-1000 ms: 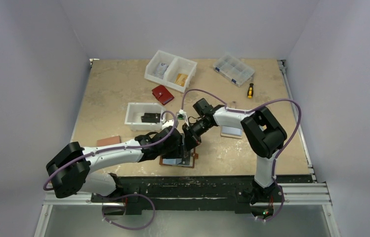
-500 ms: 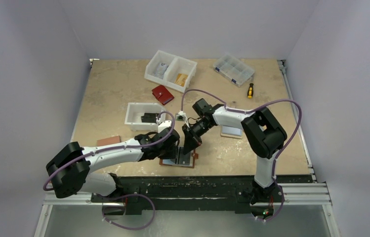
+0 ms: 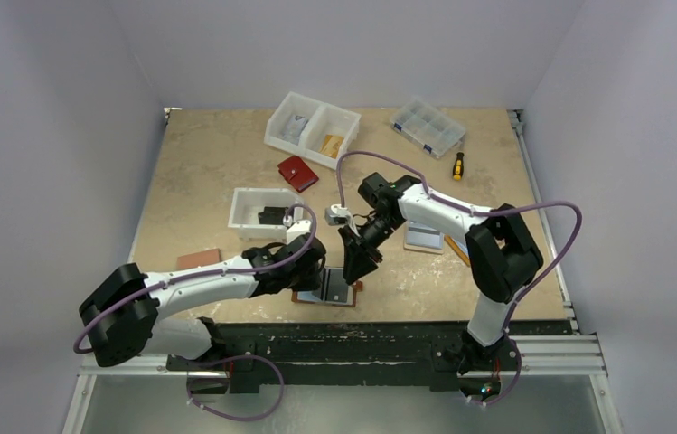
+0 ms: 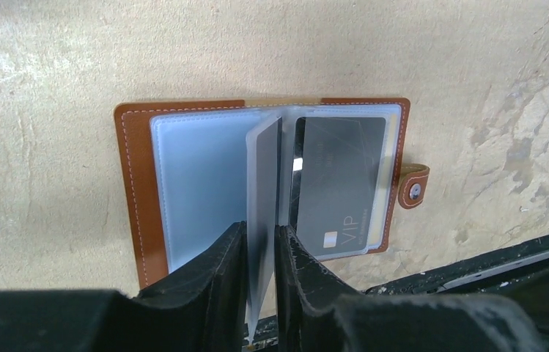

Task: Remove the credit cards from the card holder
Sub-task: Remove the credit card from the card holder.

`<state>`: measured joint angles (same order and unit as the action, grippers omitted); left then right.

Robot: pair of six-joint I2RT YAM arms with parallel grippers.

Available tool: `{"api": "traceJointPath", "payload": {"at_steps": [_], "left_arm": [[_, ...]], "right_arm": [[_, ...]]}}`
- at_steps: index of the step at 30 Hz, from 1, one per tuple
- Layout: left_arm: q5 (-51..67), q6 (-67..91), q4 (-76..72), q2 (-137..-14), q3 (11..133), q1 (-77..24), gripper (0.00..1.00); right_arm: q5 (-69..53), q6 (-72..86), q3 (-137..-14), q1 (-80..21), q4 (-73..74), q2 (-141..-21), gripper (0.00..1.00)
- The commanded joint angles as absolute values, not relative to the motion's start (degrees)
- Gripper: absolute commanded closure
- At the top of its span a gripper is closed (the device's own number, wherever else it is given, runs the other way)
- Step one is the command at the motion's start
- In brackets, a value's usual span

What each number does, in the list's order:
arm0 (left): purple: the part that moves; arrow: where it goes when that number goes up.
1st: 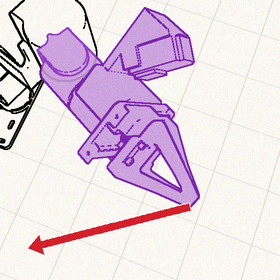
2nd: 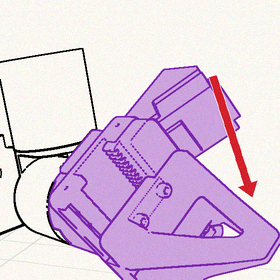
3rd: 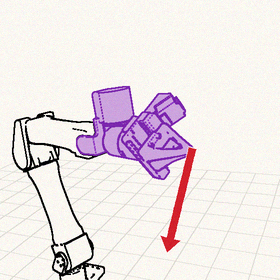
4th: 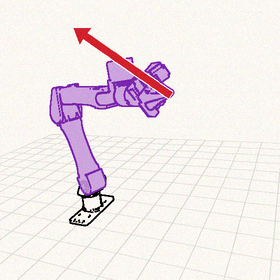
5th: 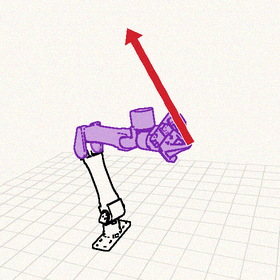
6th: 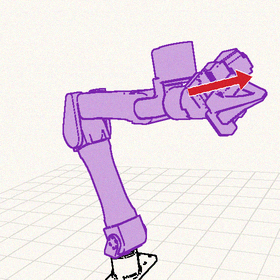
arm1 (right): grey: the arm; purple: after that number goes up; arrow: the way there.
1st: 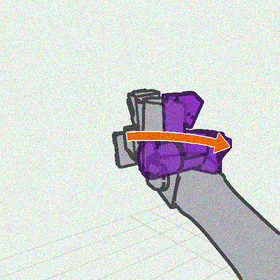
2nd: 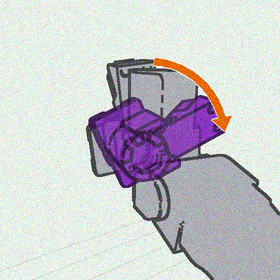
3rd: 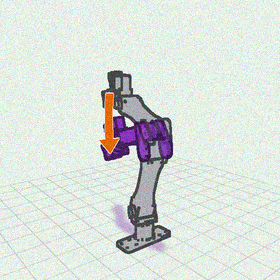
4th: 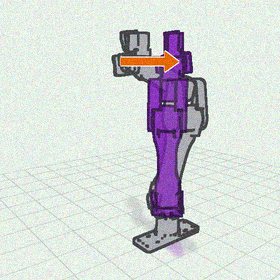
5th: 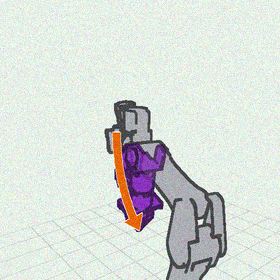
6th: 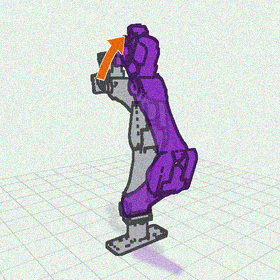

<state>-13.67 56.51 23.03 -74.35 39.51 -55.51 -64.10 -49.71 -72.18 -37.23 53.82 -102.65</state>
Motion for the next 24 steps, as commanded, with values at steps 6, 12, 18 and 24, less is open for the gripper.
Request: {"api": "traceJointPath", "payload": {"at_steps": [6,12,18,24], "left_arm": [[-11.47,55.11,17.1,-71.69,37.17,-54.84,1.0],[-8.17,51.06,7.4,-65.57,33.96,-54.89,1.0],[-4.99,46.54,-4.28,-63.3,32.8,-54.89,1.0],[-3.03,43.4,-6.59,-66.43,36.24,-54.87,1.0]], "right_arm": [[-65.31,-66.55,-70.63,-34.97,64.83,-96.03,0.63],[-69.06,-67.08,-68.55,-28.07,64.37,-93.93,0.57],[-70.72,-60.38,-64.63,-25.57,57.43,-91.82,0.49],[-72.98,-52.9,-63.89,-24.71,52.4,-93.84,0.49]]}}
